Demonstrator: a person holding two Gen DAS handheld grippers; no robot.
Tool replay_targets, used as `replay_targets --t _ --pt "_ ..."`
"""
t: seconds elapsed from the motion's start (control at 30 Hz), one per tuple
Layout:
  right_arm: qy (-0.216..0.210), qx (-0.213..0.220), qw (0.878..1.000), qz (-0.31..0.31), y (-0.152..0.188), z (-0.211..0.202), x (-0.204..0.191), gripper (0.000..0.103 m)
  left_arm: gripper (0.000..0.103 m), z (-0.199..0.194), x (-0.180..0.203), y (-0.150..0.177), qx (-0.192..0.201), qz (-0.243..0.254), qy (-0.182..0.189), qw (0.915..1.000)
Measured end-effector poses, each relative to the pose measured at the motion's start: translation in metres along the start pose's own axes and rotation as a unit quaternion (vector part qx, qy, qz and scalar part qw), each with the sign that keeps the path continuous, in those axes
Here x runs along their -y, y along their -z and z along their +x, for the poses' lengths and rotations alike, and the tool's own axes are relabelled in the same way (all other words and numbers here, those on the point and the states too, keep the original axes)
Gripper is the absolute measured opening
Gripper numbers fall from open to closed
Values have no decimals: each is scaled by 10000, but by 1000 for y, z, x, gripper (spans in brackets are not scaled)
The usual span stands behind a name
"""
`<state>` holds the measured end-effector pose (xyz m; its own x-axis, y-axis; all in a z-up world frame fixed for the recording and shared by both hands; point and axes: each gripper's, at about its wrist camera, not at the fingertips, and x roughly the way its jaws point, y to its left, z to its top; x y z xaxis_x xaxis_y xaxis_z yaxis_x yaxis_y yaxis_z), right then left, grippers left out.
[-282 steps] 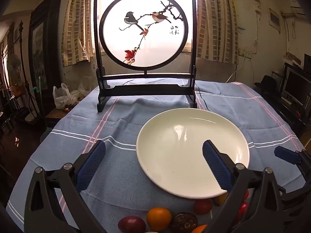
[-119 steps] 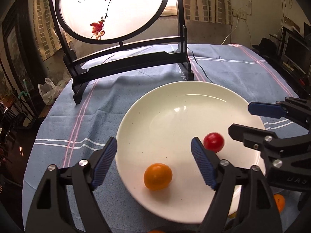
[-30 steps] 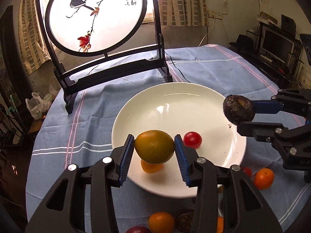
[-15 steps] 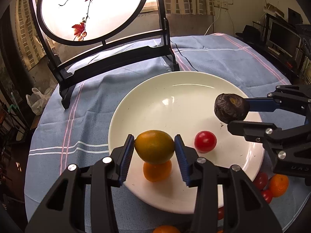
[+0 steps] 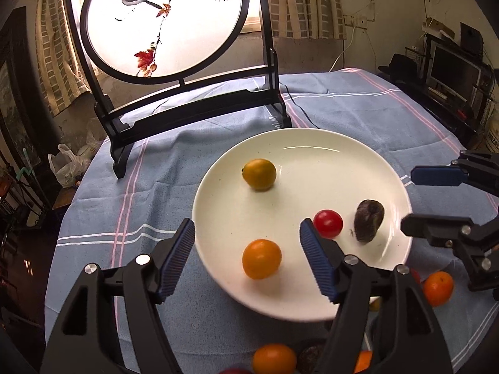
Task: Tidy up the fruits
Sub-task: 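Lower both held fruits into the plate and open both grippers, then grasp a small yellow-green fruit with the right gripper while the left grasps an orange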
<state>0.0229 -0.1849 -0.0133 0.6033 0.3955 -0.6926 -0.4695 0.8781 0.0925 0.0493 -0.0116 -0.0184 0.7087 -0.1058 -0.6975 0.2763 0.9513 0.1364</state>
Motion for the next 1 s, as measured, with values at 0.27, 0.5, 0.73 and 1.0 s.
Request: replay_targets --t 0.27,0.5,0.73,1.0 --pt "-756 -215 9916 -1024 66 -50 -79 62 79 -67 -6 59 168 334 131 9992" --pt "-1308 -876 9729 -1693 118 -42 -140 53 80 -98 -10 125 -212 435 610 9970" --pt "-1231 -1301 9702 -1635 128 -14 -154 27 80 -101 1 159 -457 476 843 9943" --pt "-1063 -1120 9774 -1446 128 -28 -143 24 80 -86 15 165 -687 506 1082 9905"
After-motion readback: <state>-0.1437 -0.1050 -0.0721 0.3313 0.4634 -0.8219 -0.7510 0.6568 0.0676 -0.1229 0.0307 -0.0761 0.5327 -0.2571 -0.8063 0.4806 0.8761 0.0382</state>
